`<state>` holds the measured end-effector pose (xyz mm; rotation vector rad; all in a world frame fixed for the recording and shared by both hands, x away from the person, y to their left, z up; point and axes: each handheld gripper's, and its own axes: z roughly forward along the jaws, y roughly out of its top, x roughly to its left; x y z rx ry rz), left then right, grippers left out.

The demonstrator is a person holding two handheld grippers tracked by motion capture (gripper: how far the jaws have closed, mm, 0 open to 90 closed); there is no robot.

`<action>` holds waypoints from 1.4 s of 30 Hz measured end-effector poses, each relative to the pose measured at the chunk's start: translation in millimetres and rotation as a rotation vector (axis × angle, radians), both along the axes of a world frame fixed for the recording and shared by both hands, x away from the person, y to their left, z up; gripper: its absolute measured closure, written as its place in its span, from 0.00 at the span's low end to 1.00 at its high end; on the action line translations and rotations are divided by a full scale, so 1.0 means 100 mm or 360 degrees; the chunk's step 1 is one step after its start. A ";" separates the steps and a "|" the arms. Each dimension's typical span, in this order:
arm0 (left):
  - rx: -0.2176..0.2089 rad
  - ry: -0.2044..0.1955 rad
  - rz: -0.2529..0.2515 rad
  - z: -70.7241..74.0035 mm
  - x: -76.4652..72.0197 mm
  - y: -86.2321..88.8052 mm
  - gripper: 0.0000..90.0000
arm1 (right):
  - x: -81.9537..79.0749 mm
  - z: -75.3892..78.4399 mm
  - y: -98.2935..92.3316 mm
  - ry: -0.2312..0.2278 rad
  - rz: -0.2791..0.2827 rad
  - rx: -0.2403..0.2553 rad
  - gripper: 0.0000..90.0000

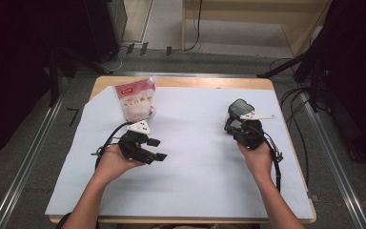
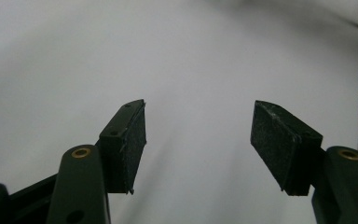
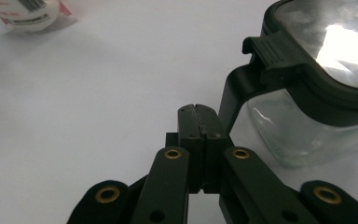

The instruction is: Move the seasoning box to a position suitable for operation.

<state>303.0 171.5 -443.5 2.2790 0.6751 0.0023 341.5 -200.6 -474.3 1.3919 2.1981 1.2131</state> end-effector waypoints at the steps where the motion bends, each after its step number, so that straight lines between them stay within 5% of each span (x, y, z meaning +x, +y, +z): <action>1: -0.0003 0.0002 -0.0001 0.00 0.00 0.00 0.41 | 0.03 -0.01 0.04 -0.0002 -0.0015 -0.0008 1.00; 18: -0.0011 0.0003 -0.0005 0.00 0.00 0.01 0.41 | 0.35 -0.11 0.36 -0.0043 -0.0190 -0.0087 1.00; 42: -0.0021 0.0007 -0.0009 0.00 -0.01 0.01 0.41 | 0.15 -0.12 0.17 -0.0008 -0.0255 -0.0098 1.00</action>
